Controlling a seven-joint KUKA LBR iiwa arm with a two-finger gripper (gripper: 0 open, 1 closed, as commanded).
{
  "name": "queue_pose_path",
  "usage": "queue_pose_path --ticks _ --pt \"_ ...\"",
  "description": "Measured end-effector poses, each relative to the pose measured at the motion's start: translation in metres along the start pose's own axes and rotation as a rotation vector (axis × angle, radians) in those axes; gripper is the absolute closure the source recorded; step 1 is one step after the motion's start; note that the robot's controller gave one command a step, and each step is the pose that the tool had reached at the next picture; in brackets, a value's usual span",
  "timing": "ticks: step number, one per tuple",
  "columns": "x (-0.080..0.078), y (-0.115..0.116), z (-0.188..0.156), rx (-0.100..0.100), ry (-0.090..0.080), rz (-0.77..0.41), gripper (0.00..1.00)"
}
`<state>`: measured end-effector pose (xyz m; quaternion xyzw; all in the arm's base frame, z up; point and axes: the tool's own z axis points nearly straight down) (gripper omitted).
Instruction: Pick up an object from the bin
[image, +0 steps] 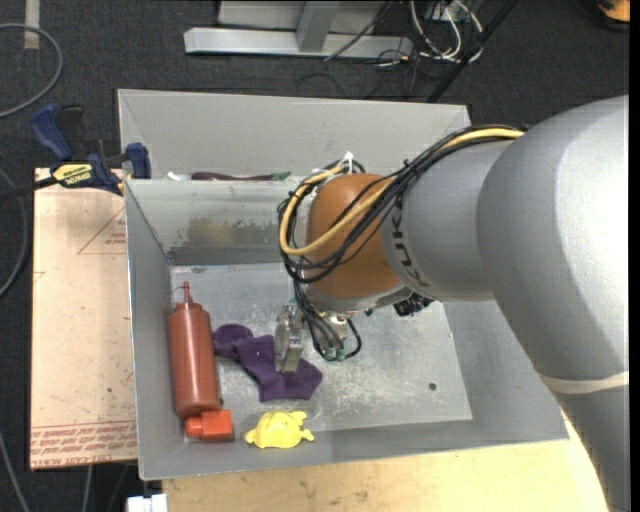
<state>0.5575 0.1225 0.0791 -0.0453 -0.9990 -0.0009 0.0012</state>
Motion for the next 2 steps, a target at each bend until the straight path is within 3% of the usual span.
queue_pose_path --ticks 1,2 --pt "-0.0005 0.0002 -0.0004 -0.001 -0.001 0.001 0.00" --pt "-0.0006 -0.0001 -0.0004 -0.001 -0.001 0.002 1.00"
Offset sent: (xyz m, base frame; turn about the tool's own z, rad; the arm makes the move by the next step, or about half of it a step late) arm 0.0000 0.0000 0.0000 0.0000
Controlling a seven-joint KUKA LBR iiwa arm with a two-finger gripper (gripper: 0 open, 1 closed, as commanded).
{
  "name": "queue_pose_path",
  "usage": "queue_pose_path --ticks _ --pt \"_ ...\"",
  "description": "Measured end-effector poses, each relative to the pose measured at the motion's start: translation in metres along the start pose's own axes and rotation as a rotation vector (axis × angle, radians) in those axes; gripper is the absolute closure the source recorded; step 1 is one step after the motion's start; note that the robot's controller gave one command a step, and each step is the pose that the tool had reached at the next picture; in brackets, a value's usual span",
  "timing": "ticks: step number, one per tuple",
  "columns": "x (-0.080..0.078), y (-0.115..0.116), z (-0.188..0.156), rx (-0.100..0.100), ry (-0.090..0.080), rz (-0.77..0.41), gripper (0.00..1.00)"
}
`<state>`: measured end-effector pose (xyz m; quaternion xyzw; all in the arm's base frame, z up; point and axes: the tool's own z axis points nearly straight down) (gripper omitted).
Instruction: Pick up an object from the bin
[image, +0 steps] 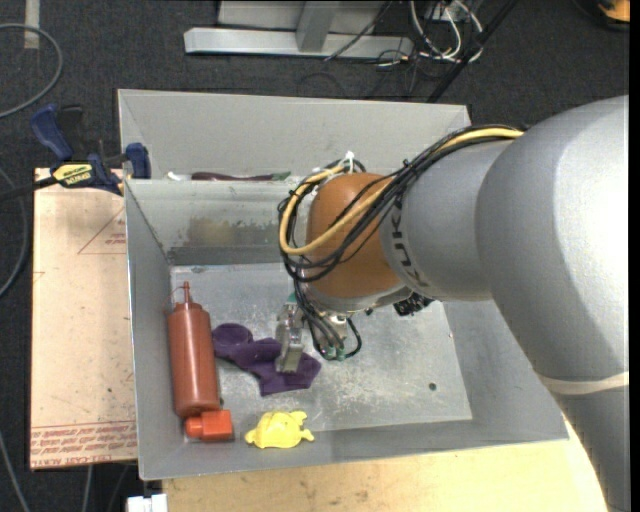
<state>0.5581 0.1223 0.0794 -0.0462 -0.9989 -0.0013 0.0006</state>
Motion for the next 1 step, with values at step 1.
queue_pose_path --ticks 1 --pt "0.0000 0.0000 0.0000 0.000 0.000 0.000 1.00"
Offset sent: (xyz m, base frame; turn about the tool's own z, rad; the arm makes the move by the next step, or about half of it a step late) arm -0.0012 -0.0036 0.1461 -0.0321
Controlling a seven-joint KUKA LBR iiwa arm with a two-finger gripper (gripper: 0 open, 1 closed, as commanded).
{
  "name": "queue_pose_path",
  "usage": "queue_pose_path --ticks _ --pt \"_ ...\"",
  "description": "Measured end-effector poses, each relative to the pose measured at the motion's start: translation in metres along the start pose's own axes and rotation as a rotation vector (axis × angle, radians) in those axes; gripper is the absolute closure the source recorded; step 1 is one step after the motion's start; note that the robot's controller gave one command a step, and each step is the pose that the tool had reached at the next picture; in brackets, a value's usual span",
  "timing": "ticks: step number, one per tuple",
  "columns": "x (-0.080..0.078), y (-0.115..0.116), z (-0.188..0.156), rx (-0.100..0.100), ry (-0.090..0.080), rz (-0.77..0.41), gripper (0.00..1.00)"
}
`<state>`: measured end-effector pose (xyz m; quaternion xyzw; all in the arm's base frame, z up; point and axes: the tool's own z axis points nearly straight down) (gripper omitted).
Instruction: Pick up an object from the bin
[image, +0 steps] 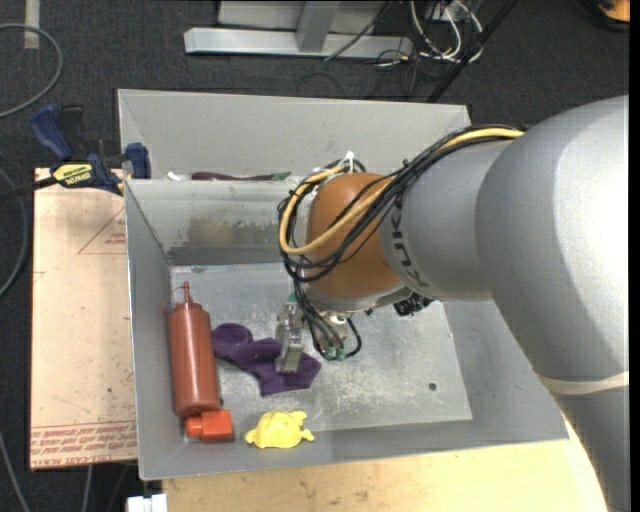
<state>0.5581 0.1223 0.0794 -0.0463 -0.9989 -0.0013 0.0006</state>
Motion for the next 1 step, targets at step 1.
queue_pose_path --ticks 1 --pt "-0.0003 -0.0021 -0.1474 -0.002 -0.006 -0.032 1.00"
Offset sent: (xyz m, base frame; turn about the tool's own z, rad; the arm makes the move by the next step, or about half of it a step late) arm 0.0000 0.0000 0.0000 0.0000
